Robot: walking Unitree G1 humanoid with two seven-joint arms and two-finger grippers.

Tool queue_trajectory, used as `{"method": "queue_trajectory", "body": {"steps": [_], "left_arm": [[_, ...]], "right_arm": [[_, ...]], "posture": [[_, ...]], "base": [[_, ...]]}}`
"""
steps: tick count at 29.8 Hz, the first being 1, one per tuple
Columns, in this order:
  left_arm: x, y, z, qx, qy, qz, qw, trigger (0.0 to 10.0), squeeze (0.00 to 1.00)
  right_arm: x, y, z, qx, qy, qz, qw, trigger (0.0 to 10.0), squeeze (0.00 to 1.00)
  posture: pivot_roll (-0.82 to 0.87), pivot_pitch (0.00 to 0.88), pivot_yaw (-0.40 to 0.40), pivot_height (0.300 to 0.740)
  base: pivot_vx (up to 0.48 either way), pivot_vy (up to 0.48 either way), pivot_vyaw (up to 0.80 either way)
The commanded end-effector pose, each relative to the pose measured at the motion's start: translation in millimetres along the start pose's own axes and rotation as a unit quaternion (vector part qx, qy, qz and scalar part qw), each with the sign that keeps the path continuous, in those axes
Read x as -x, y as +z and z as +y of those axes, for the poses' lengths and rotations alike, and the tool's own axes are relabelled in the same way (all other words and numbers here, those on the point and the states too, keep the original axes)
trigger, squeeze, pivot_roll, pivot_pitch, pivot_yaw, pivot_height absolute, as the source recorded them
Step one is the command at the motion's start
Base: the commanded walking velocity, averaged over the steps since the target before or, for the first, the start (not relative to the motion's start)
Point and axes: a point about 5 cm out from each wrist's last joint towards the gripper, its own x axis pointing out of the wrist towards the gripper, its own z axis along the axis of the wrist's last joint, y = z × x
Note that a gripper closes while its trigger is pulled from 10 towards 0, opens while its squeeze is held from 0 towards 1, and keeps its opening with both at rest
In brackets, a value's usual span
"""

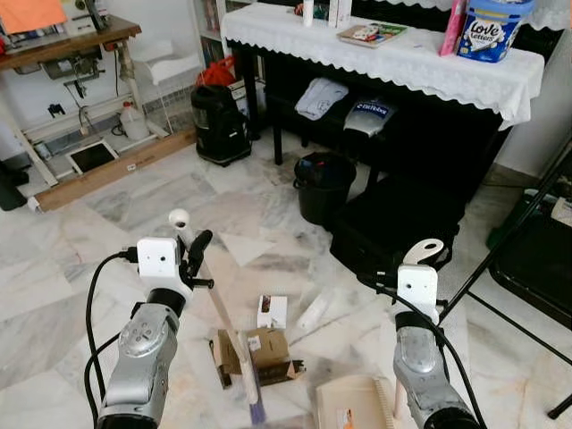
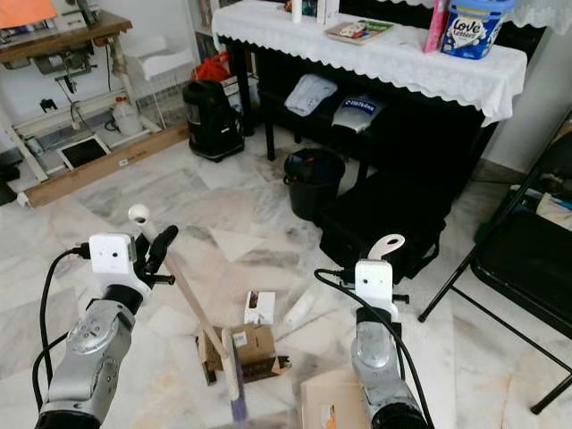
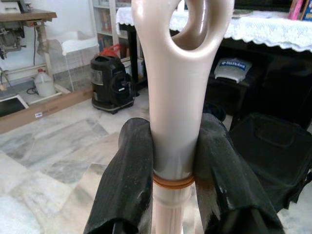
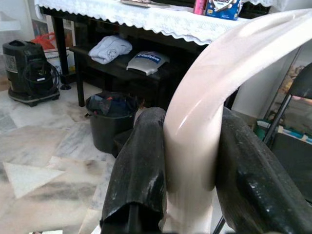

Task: Sweep floor

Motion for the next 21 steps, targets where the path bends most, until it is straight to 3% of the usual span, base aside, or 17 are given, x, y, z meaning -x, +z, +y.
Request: {"method": "queue_trajectory", "body": {"steps": [1,21], "left_arm": [[0.6,3.8,3.1,-0.023,0.0,-0.014,1.0,10.0,0.0],[3.8,-3.2,-2.7,-0.05,0.001,-0.021,0.999,10.0,0.0]], "right_arm": [[-4.7,9.1,0.9,-0.007,-0.001,-0.018,1.0,10.0,0.0],[-3.5,13.1,1.1,-0.014,-0.003,-0.03,0.999,10.0,0.0]], "posture": [[0.08,0.016,0.054,0.74],[0.08,0.0,0.054,0.74]], "base": [[0.0,0.0,0.0],[0.0,0.0,0.0]]}}
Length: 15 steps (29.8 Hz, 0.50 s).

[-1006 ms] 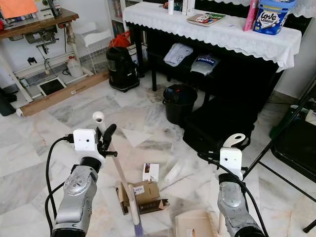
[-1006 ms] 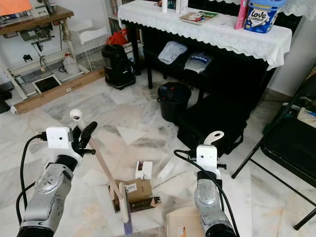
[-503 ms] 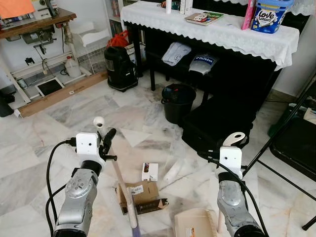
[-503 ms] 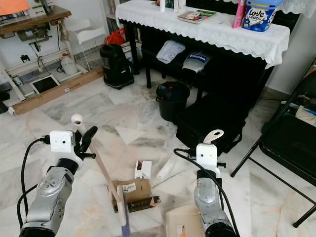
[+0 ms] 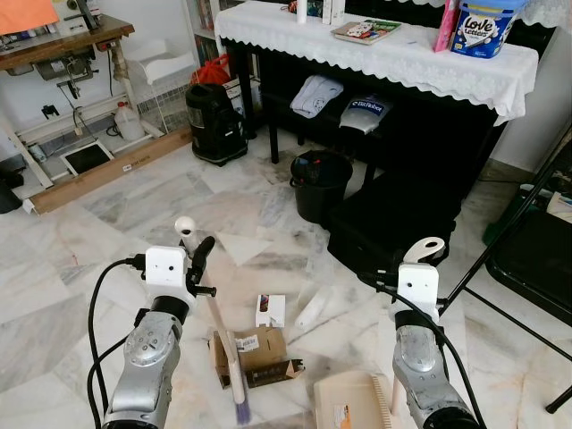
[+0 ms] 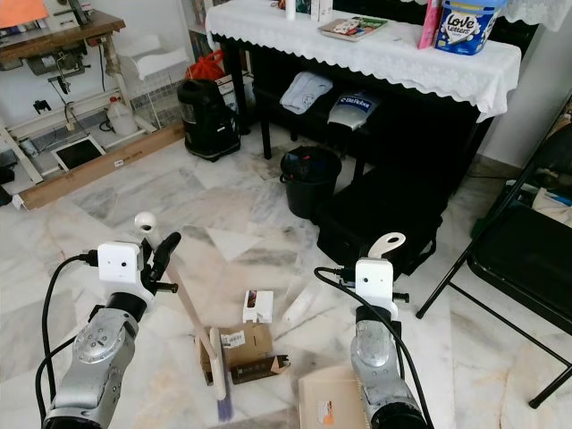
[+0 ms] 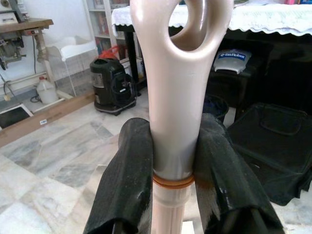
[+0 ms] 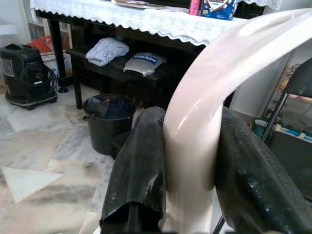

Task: Sweep floor

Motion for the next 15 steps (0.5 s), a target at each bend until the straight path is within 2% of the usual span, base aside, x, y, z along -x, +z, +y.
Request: {"method": "queue_trajectory", "body": {"steps": [1,5,15], "left_arm": [[-1.6,6.3,3.1,-0.013,0.004,-0.018,1.0,10.0,0.0],[-2.2,7.1,3.0,-0.015,0.004,-0.021,1.0,10.0,0.0],[-2.1,7.6,3.0,-0.017,0.006,-0.024,1.0,10.0,0.0]], "right_arm": [[-4.0,10.8,0.9,-0.009,-0.002,-0.025,1.0,10.0,0.0],[-5.8,13.2,1.2,-0.01,-0.001,-0.028,1.0,10.0,0.0],[-5.6,14.0,1.5,-0.011,0.001,-0.029,1.0,10.0,0.0]], "posture": [[0.08,0.0,0.053,0.74],[0.08,0.003,0.053,0.74],[0.08,0.02,0.054,0.74]], "base": [[0.0,0.0,0.0],[0.0,0.0,0.0],[0.271,0.0,0.0]]}}
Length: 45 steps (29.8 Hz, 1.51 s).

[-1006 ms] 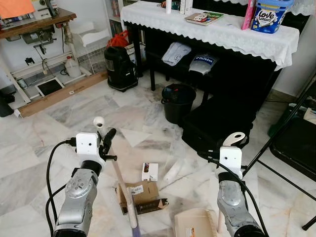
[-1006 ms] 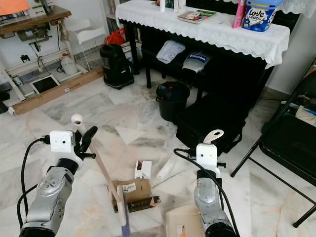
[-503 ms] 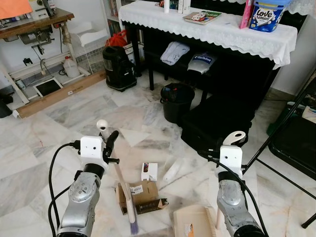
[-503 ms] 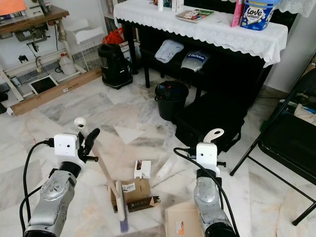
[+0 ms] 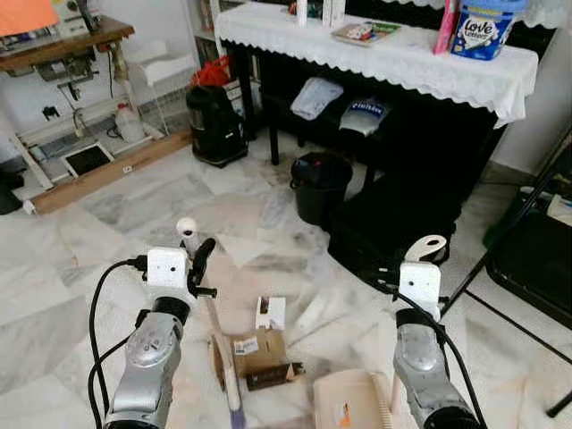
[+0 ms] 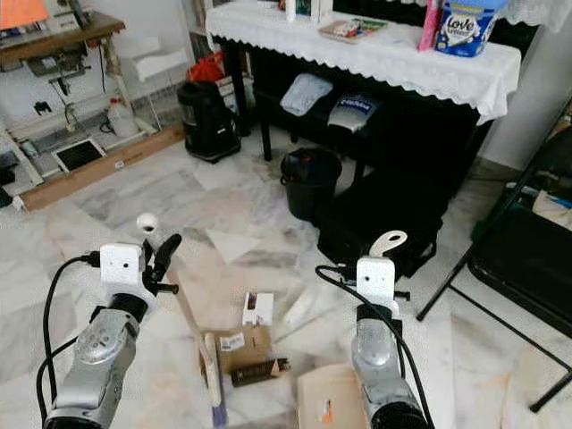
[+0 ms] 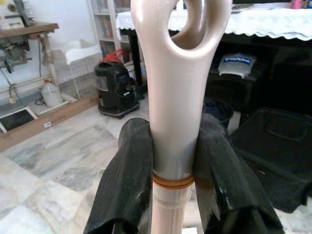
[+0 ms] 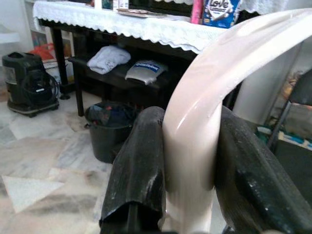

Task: Sweep floor

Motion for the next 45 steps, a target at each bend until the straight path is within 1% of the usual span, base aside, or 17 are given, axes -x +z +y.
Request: {"method": "queue_trajectory", "body": {"steps": [1,14,20,26,27,33,35,37,45], "left_arm": [[-2.1,7,3.4,-0.015,0.004,-0.018,1.0,10.0,0.0],[-1.9,7,1.6,-0.014,0.0,-0.019,1.0,10.0,0.0],[-1.7,8,2.0,-0.017,-0.001,-0.021,1.0,10.0,0.0],[-1.2,10,1.5,-0.037,-0.011,-0.024,0.999,10.0,0.0],[-0.9,11,1.0,-0.05,-0.018,-0.026,0.998,10.0,0.0],[-0.1,10,0.1,-0.057,-0.027,-0.024,0.998,10.0,0.0],[0.6,8,0.6,-0.06,-0.031,-0.019,0.998,10.0,0.0],[4.2,3,1.2,-0.064,-0.043,-0.005,0.997,10.0,0.0],[9.6,-3,-0.2,-0.064,-0.055,0.012,0.996,10.0,0.0]], "right_arm": [[-3.7,9,2.5,-0.005,0.003,-0.017,1.0,10.0,0.0],[-4.1,9,1.5,-0.005,0.005,-0.018,1.0,10.0,0.0],[-3.7,9,1.1,-0.005,0.005,-0.018,1.0,10.0,0.0],[-2.6,7,1.2,-0.003,0.007,-0.015,1.0,10.0,0.0],[-1.8,6,1.9,-0.002,0.009,-0.013,1.0,10.0,0.0],[0.9,2,2.8,0.001,0.012,-0.007,1.0,10.0,0.0],[2.5,0,4.0,0.001,0.015,-0.002,1.0,10.0,0.0],[4.4,-1,6.9,-0.002,0.021,0.001,1.0,10.0,0.0],[6.4,-5,8.5,0.0,0.023,0.007,1.0,10.0,0.0]], "posture": [[0.08,0.021,0.054,0.74],[0.08,0.034,0.053,0.74],[0.08,0.042,0.053,0.74],[0.08,0.033,0.054,0.74],[0.08,0.033,0.055,0.74],[0.08,0.026,0.062,0.74],[0.08,0.021,0.069,0.74],[0.08,0.017,0.073,0.74],[0.08,0.004,0.081,0.74]], "base": [[0.277,0.0,0.0],[0.298,0.0,0.0],[0.0,0.0,0.0],[0.0,0.0,0.0],[0.0,0.0,0.0],[0.0,0.0,0.0],[0.0,0.0,0.0],[0.0,0.0,0.0],[0.0,0.0,0.0]]}}
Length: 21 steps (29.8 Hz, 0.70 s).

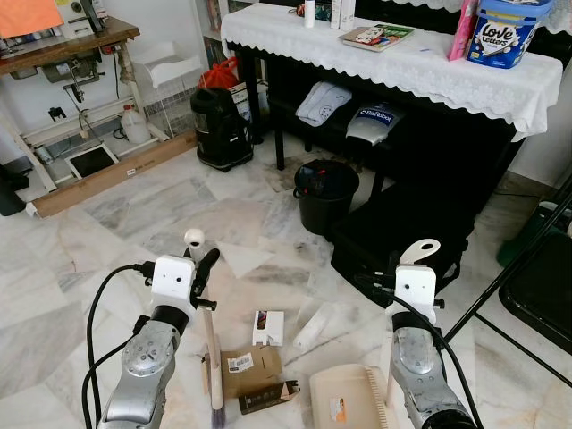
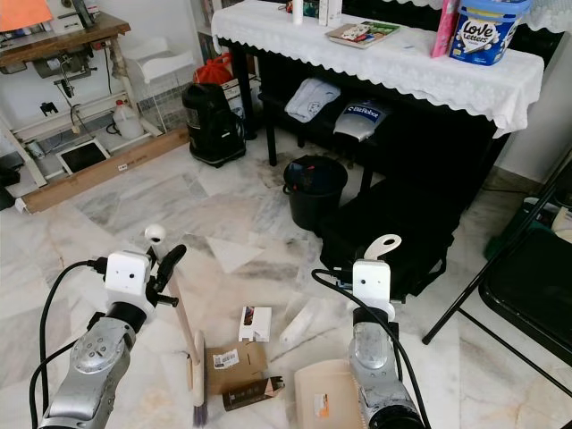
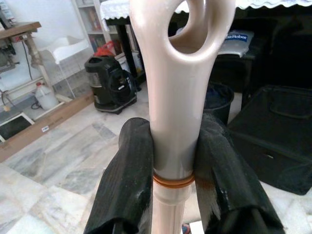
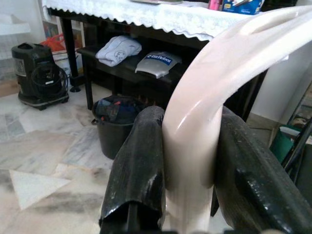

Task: Sweep floor

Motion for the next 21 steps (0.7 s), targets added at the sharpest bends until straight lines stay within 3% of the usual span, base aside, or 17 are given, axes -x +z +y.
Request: {"method": "queue_trajectory", "body": {"steps": [1,10,21], "left_arm": [[-0.2,5.0,0.3,-0.019,-0.013,-0.007,1.0,10.0,0.0],[1.6,-1.3,-8.4,-0.01,-0.04,0.017,0.999,10.0,0.0],[1.0,0.8,-6.0,-0.001,-0.036,0.016,0.999,10.0,0.0]], "right_arm": [[0.2,2.9,3.6,0.0,0.007,-0.011,1.0,10.0,0.0],[-0.8,6.0,8.9,-0.002,0.012,-0.019,1.0,10.0,0.0],[-5.0,9.2,11.5,-0.001,0.008,-0.035,0.999,10.0,0.0]], "posture": [[0.08,0.0,0.082,0.74],[0.08,0.0,0.087,0.74],[0.1,0.0,0.103,0.74]], "base": [[0.0,0.0,0.0],[0.0,0.0,0.0],[0.0,0.0,0.0]]}}
